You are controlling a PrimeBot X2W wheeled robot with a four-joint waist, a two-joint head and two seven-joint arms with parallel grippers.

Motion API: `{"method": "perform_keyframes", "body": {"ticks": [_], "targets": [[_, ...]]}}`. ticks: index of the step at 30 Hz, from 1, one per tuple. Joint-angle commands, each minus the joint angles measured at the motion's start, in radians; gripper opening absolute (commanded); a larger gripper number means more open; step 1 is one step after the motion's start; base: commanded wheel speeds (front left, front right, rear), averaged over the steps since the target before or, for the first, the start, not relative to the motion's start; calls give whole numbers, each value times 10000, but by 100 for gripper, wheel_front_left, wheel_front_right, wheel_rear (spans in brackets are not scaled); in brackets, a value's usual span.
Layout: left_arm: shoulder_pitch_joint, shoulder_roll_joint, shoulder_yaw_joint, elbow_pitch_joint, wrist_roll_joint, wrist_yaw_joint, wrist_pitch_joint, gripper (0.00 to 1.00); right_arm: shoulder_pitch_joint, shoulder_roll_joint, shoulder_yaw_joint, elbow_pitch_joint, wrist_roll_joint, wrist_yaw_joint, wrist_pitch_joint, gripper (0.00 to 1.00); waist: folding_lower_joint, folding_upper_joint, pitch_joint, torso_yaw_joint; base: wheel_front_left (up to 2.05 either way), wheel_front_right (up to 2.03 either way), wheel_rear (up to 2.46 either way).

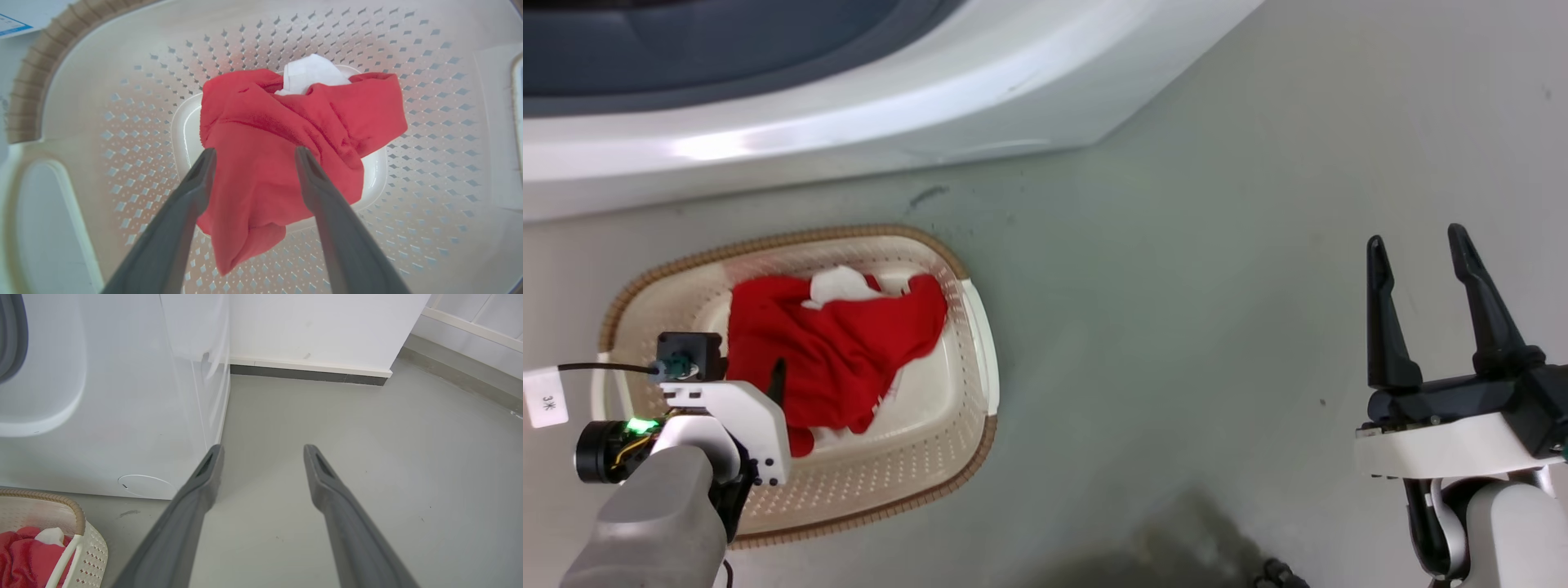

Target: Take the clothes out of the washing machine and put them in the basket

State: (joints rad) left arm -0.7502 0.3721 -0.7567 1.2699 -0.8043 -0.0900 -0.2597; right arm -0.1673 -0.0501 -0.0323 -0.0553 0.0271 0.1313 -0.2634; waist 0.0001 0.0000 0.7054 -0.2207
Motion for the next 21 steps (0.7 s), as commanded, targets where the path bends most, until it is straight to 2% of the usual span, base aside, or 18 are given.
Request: {"method": "perform_keyframes", "body": {"ticks": [1,9,12,18,21], "targets": [[63,77,102,15,-73,-56,-56,100,-105,0,13,93,53,-9,-19,100,-1,0,-481,48,0,0,0],[946,132,1020,-998,-307,-155,-55,100,-49,-2,48,628,77,-9,-19,100,-1,0,-2285,335,0,0,0],[1344,189,1476,-1617,-166,-63,-57,100,51,-2,12,792,103,-11,-19,100,-1,0,-2976,465,0,0,0],[2345,327,2738,-3676,600,392,-58,100,309,-3,-166,992,61,-9,-19,100,-1,0,-4064,733,0,0,0],[3081,337,3613,-5179,1355,891,-58,100,441,-2,-219,1152,-118,-9,-19,100,-1,0,-4584,915,0,0,0]]}}
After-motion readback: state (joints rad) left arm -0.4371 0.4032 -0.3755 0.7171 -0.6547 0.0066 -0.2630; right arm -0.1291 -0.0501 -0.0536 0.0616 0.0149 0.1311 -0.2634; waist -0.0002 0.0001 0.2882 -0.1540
